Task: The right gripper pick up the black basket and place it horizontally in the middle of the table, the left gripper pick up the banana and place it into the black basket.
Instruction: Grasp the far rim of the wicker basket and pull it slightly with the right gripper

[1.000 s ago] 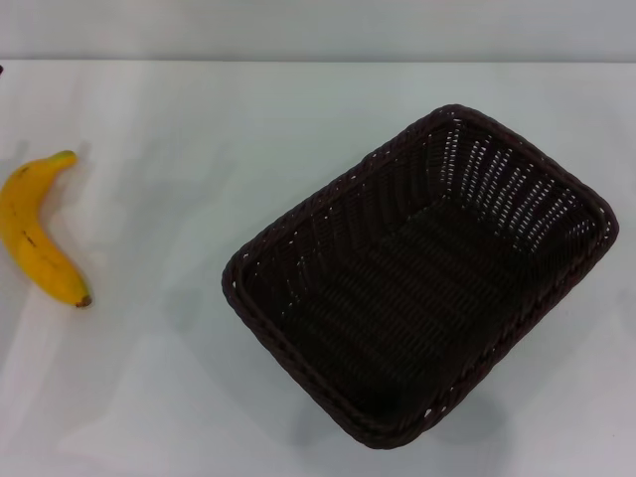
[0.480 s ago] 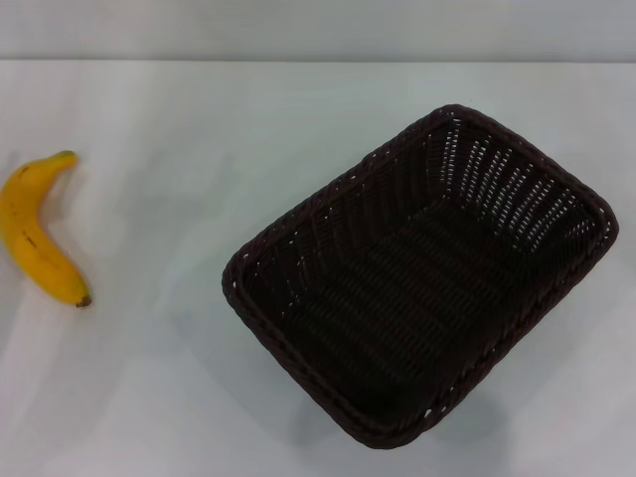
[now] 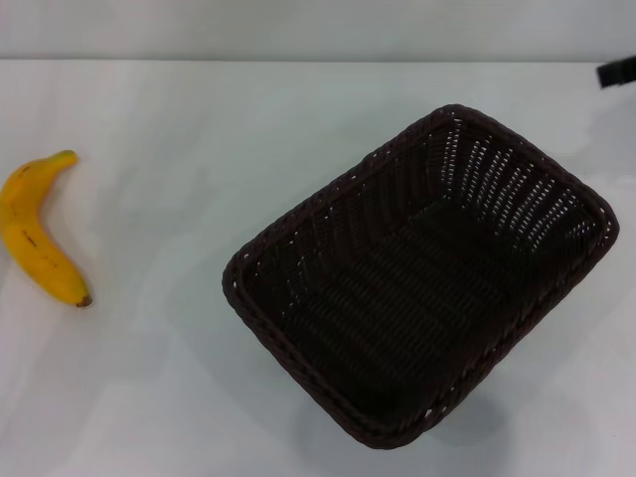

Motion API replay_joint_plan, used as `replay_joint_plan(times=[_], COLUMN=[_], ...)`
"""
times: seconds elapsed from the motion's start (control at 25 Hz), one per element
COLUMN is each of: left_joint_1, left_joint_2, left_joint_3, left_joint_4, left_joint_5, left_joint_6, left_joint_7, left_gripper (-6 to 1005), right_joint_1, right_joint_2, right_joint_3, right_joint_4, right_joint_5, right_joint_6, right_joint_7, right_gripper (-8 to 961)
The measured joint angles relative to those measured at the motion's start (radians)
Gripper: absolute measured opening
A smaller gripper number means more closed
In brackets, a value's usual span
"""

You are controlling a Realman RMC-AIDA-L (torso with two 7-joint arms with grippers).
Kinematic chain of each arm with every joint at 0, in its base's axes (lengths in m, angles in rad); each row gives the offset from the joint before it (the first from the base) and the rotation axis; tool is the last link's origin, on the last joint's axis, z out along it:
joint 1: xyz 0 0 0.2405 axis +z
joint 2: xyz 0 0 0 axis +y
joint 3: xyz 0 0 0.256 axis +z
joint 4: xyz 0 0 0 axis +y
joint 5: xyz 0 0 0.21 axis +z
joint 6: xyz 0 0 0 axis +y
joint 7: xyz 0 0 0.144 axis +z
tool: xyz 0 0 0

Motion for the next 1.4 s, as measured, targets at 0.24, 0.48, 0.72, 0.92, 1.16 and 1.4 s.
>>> replay_joint_plan(times=[0.24, 0.48, 0.72, 0.92, 1.16, 1.4], left_joint_1=[-0.003, 0.008, 0.013, 0.016, 0.012, 0.022], left_joint_2=[0.003, 0.017, 0.022, 0.023, 0.024, 0.024], left_joint_3=[0.001, -0.002, -0.001, -0.001, -0.001, 0.004], left_joint_4=[0.001, 0.001, 0.019, 0.027, 0.027, 0.047], left_joint_5=[0.004, -0.003, -0.003, -0.003, 0.006, 0.008], left_joint_6=[0.005, 0.014, 0.017, 0.025, 0.022, 0.018], left_joint_7=[0.007, 0.008, 0.012, 0.036, 0.062, 0.076], left_gripper=[862, 862, 862, 862, 862, 862], right_joint_1=[0.176, 0.299, 0.387, 0.430, 0.466, 0.529], right_joint_2=[0.007, 0.032, 0.104, 0.124, 0.126, 0.125], right_joint_3=[-0.002, -0.031, -0.042, -0.058, -0.127, -0.149], right_joint_4=[0.089, 0.200, 0.271, 0.366, 0.483, 0.605], right_joint_5=[-0.145, -0.239, -0.428, -0.482, -0.486, -0.506], right_joint_6=[0.164, 0.175, 0.146, 0.102, 0.023, -0.017], right_joint_7=[0.083, 0.130, 0.155, 0.174, 0.212, 0.247], right_gripper=[842, 838, 834, 831, 827, 823])
